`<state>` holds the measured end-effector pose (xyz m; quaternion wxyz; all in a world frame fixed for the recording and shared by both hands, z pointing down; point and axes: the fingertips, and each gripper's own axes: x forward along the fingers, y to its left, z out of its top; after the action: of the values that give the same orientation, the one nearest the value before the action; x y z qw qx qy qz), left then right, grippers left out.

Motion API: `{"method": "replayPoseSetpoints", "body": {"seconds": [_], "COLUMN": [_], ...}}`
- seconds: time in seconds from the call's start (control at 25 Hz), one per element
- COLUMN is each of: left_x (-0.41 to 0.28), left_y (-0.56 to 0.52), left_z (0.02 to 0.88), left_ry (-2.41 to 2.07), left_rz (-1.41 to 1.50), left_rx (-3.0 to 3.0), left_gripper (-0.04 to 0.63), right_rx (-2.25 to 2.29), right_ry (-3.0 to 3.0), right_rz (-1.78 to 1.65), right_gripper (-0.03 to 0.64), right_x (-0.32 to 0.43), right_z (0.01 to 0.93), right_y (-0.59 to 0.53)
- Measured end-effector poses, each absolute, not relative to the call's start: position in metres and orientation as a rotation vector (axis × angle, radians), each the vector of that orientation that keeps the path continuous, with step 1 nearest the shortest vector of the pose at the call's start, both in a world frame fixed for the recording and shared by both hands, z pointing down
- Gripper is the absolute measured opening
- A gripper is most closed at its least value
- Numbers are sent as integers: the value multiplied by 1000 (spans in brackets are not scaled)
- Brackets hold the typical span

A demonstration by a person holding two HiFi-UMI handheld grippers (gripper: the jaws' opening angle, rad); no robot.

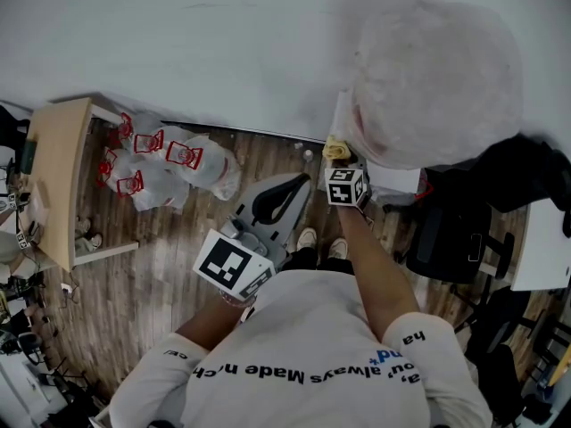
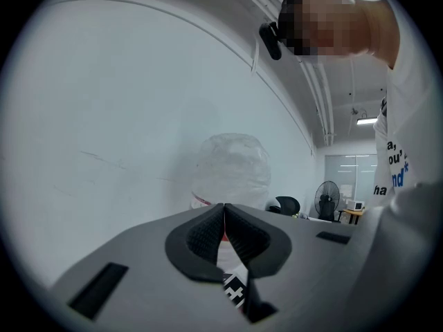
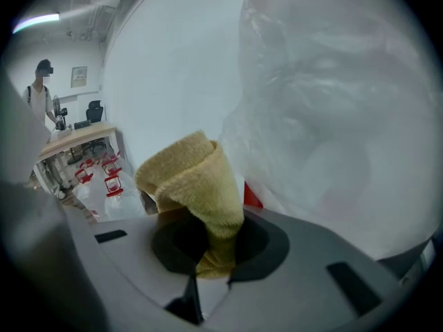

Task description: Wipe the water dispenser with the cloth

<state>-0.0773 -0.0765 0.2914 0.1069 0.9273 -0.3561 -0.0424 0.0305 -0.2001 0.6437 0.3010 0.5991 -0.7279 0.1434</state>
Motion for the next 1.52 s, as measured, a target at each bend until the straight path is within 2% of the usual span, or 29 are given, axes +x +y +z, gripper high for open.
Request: {"method": "replayPoseSetpoints", "body": {"seconds": [1.52], "left_x": [-79], "left_y": [-56], "left_z": [283], "left_ry": [-1083], "left_rz": [-153], "left_rx": [2735], "left_gripper": [20], "right_rx": [1469], "right_ry": [-1990], "right_rz": [407], "right_gripper": [61], "right_x": [14], "right_z": [652], "right_y": [-140]}}
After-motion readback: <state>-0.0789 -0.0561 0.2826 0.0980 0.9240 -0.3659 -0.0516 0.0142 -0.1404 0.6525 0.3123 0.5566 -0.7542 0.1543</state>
